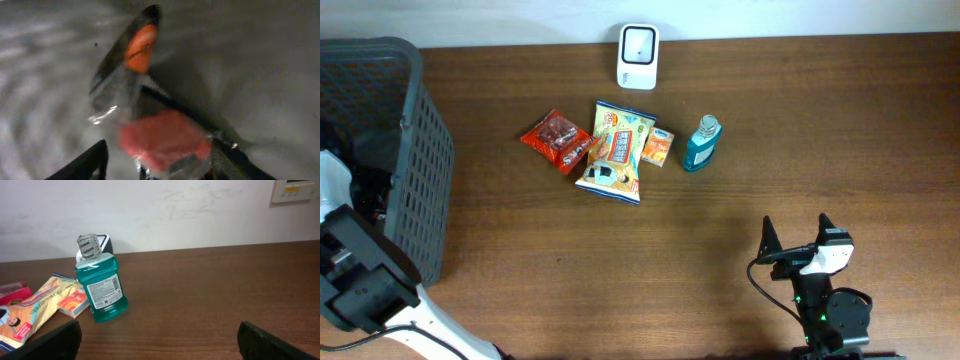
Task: Scan the item barcode
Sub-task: 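Reach the left gripper into the basket and grasp the small orange-tagged packet, then lift the black-and-red packet out of the basket toward the snack pile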
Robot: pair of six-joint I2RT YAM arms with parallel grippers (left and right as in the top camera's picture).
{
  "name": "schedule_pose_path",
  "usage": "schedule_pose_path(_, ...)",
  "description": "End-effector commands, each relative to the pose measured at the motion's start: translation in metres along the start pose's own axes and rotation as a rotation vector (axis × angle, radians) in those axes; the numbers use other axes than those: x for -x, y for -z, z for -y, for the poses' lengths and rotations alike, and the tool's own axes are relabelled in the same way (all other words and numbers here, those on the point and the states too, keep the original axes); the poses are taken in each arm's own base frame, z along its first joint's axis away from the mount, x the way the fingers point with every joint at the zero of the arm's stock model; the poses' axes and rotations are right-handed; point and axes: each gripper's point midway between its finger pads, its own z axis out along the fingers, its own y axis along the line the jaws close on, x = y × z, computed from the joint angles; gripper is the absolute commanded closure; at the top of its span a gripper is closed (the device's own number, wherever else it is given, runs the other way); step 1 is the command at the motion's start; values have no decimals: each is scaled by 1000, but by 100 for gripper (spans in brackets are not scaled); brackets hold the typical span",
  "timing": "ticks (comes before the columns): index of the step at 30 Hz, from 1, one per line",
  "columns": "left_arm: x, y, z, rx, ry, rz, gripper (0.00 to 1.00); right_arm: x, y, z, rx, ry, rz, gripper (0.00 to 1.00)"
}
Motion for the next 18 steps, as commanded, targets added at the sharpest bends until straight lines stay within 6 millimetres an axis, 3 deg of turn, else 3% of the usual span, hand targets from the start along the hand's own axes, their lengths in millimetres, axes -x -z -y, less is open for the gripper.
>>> schedule_pose_path(1,5,2,1,-14,13,26,43,-3,0,3,-14,-8,-6,1)
schedule_pose_path(7,13,2,7,-37,-46,60,60,-3,0,3,-14,-8,-6,1)
schedule_pose_path(11,14,2,8,-38,-82,65,61,-3,0,3,-14,-8,-7,1)
schedule_pose_path(13,14,2,8,-39,-92,64,67,-3,0,3,-14,-8,-6,1)
schedule_pose_path(15,14,2,8,-37,-123,65,81,-3,0,3,-14,-7,-6,1)
schedule_pose_path(18,13,2,7,-34,-136,59,87,-3,0,3,-14,-8,-6,1)
